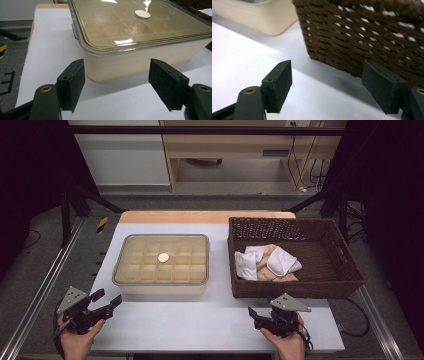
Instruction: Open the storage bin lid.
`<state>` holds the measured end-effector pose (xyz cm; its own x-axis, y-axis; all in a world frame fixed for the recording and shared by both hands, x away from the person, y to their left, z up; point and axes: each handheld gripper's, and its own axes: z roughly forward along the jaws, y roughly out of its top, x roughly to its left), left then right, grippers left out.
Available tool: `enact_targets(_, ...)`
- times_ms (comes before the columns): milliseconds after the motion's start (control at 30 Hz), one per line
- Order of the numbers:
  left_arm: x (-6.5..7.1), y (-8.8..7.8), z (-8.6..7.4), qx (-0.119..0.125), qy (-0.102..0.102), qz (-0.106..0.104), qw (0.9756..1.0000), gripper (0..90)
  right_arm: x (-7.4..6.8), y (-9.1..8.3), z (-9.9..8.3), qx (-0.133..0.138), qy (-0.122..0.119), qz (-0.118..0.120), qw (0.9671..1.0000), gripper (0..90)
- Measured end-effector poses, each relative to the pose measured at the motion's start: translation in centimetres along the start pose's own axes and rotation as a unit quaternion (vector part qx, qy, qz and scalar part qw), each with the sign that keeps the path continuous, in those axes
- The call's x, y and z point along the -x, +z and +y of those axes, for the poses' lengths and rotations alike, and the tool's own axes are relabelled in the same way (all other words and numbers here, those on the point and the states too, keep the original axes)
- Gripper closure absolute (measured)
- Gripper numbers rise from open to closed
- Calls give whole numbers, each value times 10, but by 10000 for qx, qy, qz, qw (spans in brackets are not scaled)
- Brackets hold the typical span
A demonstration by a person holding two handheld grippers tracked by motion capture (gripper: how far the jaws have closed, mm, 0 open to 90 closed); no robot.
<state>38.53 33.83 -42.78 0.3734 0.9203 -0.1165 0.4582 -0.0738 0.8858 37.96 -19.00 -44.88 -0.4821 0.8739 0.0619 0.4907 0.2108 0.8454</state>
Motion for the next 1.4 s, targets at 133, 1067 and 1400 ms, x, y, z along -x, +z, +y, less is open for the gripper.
enact_targets(133,0,-1,4,70,-33,9,10000,292,-8,-1,9,12,-98,102,9999,245)
enact_targets(1067,-5,11,63,460,-13,72,9989,315,-62,19,71,329,-425,733,9959,249)
enact_targets(1400,-8,28,78,413,-18,39,9991,315,-78,41,93,425,-437,879,9943,273)
